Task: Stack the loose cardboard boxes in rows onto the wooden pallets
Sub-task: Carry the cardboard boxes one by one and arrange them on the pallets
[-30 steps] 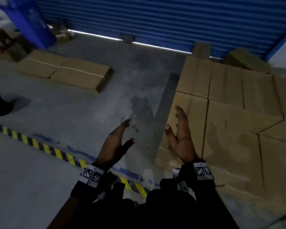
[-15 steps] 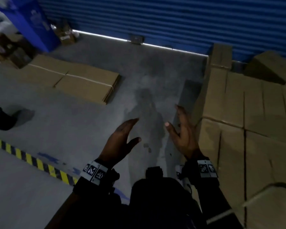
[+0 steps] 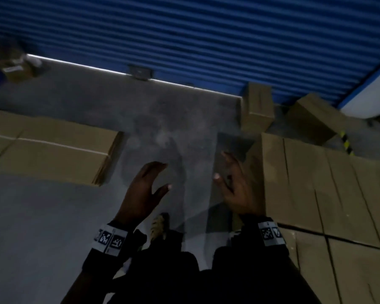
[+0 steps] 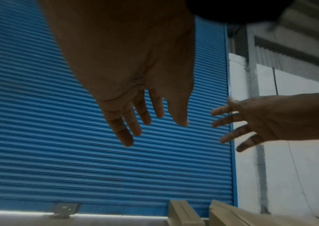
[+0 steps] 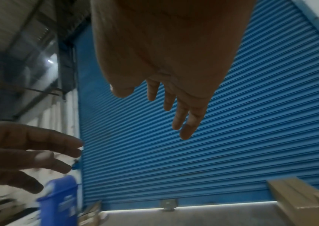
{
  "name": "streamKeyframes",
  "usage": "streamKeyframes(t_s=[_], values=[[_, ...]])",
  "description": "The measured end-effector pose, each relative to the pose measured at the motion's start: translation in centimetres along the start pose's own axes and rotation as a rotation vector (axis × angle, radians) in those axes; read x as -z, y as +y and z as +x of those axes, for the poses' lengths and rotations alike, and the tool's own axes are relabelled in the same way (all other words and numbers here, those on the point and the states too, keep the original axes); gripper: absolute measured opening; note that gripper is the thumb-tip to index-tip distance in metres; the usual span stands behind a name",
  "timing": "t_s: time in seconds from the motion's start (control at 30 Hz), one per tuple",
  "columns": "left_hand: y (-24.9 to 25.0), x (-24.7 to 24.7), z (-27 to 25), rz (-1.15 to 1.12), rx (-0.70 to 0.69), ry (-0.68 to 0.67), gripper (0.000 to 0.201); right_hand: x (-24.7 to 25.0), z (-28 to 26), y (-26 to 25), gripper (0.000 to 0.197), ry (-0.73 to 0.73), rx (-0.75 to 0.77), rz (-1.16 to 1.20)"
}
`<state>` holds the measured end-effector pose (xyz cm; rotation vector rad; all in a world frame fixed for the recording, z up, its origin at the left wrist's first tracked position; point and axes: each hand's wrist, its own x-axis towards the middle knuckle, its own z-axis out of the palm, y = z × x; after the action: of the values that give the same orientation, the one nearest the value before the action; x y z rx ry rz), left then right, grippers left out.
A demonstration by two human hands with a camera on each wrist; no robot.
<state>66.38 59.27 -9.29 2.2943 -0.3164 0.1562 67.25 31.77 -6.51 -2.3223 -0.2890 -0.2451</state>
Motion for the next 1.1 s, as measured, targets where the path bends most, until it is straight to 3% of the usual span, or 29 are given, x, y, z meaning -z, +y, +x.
streamKeyframes(t_s=[0.17, 0.47, 0.77, 0.93, 1.1], values=[[-4.0, 1.5, 14.6, -0.103, -0.058, -0.034, 0.047, -1.3, 11.4, 1.7, 0.055, 0.097, -0.11, 0.206], [-8.6, 0.4, 39.7, -0.226, -0.153, -0.158, 0.038, -2.8, 32.0, 9.0, 0.066, 0.201, -0.263, 0.197], [-12.5, -4.3, 63.3, -0.092, -0.134, -0.215, 0.045, -2.1, 55.1, 21.0, 0.054, 0.269, -0.278, 0.302], [-11.9, -8.2, 74.9, -0.172, -0.098, -0.213, 0.037, 1.3, 63.8, 27.8, 0.049, 0.296, -0.352, 0.299], [-10.4, -16.5, 87.3, -0.221, -0.141, -0.365, 0.038, 5.7, 69.4, 35.4, 0.055, 0.357, -0.451, 0.268]])
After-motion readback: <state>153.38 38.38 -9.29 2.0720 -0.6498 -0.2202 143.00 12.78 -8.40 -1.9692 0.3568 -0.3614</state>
